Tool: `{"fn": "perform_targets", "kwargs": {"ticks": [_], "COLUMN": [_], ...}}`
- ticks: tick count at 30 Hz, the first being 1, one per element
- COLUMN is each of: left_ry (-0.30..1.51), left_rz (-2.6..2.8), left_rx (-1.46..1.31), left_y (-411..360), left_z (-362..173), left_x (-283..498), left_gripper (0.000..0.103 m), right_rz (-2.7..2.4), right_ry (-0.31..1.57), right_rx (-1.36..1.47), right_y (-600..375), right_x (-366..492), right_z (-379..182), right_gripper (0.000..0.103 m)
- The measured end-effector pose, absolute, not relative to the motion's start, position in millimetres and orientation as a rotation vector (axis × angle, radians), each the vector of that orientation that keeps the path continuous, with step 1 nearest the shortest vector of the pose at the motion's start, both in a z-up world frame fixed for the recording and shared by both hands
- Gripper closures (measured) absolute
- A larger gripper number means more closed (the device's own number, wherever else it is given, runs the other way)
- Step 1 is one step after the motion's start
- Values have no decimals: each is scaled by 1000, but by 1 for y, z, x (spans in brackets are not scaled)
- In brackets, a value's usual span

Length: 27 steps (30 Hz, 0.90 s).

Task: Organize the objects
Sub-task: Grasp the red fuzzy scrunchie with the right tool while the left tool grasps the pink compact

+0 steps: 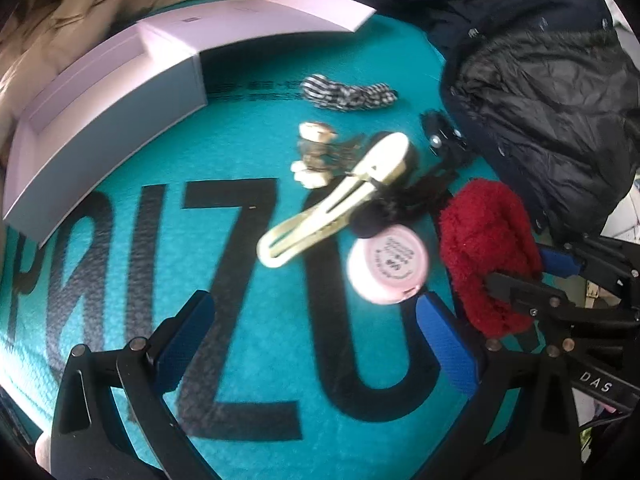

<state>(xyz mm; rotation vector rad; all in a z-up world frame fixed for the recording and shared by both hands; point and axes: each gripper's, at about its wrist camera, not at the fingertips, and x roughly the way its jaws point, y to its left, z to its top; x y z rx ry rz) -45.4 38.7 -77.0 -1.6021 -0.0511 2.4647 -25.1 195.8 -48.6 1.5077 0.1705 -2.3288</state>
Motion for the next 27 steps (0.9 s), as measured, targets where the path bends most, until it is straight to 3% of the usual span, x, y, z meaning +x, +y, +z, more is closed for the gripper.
{"fn": "perform_targets", "kwargs": {"ticks": [13,15,19,20,27], "left_ry": [144,155,157,150,11], "left_rz": [2453,2459,2460,2458,2440], "left_rx": [-1574,-1550,-1518,-1516,-1546], "left_y": [86,89,90,89,69], "left_z": [-100,-99,-96,-96,-92], "left_x": [-53,-53,-50,-50,-44], "left_gripper": [19,26,52,54,54], "right_rz": [-2305,-2297,-2296,-2300,-2318], "right_ry": [174,169,156,160,191], "right_rx": [1529,1537,1541,1537,1500], "right_y": [205,205,205,205,199], "right_x": [-26,-27,-28,-27,-22], "right_z": [-57,-59,-62,-61,-55], "right_gripper": [66,64,65,66,74]}}
